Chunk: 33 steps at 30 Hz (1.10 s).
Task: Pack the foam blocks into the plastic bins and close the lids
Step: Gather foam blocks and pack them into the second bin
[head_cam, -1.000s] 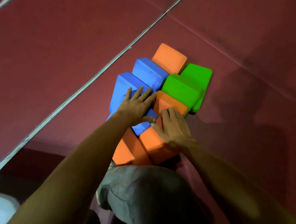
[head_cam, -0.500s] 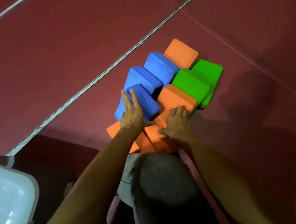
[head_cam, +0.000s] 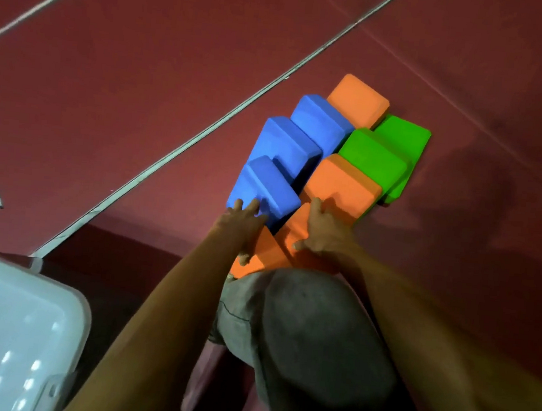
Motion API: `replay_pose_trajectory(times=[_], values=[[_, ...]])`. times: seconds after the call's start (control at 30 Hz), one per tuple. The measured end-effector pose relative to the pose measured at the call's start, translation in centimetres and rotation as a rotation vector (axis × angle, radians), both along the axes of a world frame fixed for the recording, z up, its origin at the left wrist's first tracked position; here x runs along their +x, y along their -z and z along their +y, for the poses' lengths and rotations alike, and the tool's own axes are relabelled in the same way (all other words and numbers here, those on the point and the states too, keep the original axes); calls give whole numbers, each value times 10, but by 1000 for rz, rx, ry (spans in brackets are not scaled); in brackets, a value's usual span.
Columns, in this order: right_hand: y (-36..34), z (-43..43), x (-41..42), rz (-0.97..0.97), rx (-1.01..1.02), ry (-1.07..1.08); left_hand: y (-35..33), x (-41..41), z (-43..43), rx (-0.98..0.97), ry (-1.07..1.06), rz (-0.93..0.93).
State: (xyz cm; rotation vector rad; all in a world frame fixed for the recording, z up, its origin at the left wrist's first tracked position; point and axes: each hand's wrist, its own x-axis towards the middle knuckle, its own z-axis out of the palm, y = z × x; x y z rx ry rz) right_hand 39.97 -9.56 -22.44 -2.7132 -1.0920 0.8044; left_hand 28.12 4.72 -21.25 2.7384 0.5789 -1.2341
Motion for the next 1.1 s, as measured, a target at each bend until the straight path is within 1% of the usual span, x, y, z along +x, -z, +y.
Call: replay_pose_trajectory(times=[0.03,0.1,0.13,0.27,0.4,0.63,0.77,0.9,1.1], values=[[-5,0,-5,-8,-14,-36,-4,-5,1,-19,-27,14],[-9,-1,-12,71,-14,-49,-17,-14,4,-54,-88,27],[-10,-1,-18,75,-3,-60,-26,-17,5,-67,-116,15],[-45,13,-33,-73,-32,-142,-70,-38,6,-34,-136,-105],[-83,26,-43,-127,-43,-214,-115,-64,0,4,-171,-209],[-151,31,-76,-228,-21,-371,-195,-111,-5,171,-248,-277],[-193,31,-106,-284,68,-449,-236,-141,-9,291,-266,-343],[-236,31,-137,-331,164,-538,-269,-176,-12,358,-317,-365],[-281,45,-196,-422,321,-742,-303,-248,-17,491,-358,-419]])
